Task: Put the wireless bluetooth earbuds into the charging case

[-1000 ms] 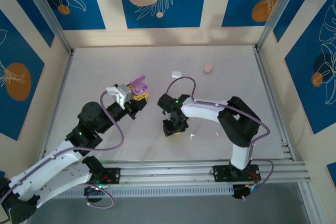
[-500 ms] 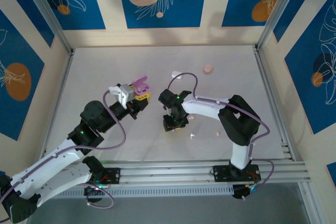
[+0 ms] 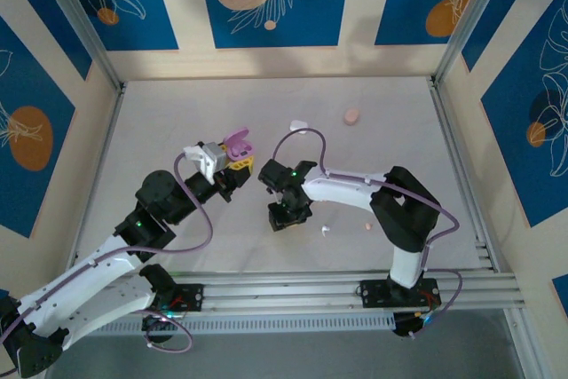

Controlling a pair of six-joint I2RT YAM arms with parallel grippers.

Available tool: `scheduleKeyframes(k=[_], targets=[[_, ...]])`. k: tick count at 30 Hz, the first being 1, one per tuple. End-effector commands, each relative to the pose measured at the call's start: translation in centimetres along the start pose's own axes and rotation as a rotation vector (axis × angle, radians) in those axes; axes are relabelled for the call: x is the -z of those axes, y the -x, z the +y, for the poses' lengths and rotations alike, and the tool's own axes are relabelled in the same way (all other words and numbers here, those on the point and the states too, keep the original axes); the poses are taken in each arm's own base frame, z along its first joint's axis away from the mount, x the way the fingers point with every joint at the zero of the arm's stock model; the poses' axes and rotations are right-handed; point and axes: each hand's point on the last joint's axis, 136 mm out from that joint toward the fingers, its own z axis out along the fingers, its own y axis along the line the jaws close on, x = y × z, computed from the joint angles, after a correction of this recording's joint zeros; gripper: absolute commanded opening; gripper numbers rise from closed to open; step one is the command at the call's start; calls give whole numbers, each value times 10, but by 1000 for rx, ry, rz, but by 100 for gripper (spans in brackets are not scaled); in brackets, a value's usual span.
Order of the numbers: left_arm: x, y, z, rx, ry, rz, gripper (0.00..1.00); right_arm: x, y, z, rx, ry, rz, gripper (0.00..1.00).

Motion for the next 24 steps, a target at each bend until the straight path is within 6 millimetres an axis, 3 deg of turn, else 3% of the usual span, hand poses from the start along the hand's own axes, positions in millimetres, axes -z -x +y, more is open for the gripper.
scheduleKeyframes(k=[1,24], targets=[[4,20,-5,3,-22,-72,32,-9,-2,-14,-61,-25,28,38],[3,19,-4,5,-16,-67,32,-3,28,-49,-169,-47,-38,40]])
